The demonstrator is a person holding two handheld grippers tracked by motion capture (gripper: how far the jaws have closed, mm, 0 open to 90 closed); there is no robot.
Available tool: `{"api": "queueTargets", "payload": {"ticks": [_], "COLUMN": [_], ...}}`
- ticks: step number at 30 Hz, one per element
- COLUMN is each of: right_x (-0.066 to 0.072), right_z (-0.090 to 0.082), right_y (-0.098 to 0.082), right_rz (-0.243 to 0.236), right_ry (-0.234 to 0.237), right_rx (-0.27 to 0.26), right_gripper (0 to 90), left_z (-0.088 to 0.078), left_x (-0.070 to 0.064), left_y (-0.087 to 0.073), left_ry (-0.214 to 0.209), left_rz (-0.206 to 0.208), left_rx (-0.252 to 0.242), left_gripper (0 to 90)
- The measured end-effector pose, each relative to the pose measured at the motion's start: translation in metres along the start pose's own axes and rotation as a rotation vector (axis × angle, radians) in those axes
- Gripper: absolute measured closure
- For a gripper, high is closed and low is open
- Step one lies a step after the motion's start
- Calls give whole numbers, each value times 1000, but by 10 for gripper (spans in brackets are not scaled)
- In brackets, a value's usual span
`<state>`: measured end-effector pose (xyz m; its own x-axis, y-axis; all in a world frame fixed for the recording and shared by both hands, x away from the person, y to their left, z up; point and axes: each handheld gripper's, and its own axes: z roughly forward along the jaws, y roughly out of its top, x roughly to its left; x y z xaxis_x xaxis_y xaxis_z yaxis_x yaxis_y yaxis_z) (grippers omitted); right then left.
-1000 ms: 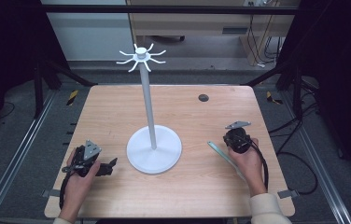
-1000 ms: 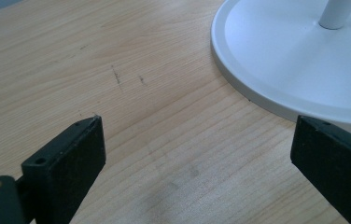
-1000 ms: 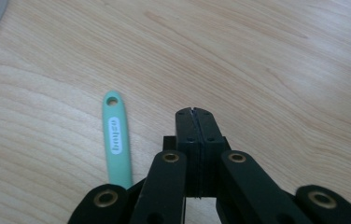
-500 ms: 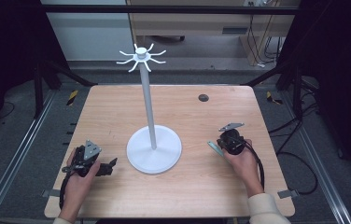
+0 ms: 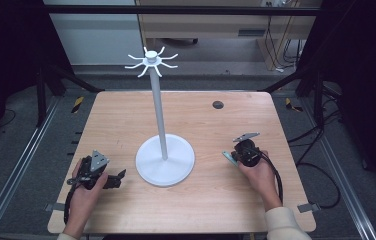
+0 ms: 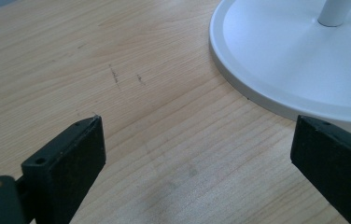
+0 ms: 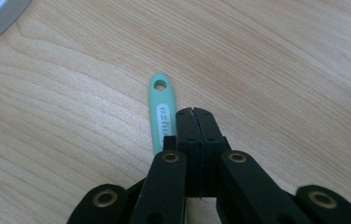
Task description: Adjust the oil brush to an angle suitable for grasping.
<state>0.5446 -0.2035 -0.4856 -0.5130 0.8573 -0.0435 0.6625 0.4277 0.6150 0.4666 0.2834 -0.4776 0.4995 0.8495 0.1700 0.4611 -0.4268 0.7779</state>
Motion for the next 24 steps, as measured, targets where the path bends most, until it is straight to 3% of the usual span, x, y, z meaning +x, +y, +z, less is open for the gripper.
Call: {"api": "queueTargets", "payload": {"ticks": [6,24], "right_x": [0,17], "right_z": [0,-4], "right_y": [0,-1], "right_rz": [2,-67], "right_ry": [9,145], "right_rx": [-3,40], "right_gripper": [900,900], "left_z": [0,-1], "left_x": [0,1], "left_y": [0,0], "left_ry": [0,3], "left_rz": [1,-2], "left_rx": [0,-3], "left_gripper": [29,29]}}
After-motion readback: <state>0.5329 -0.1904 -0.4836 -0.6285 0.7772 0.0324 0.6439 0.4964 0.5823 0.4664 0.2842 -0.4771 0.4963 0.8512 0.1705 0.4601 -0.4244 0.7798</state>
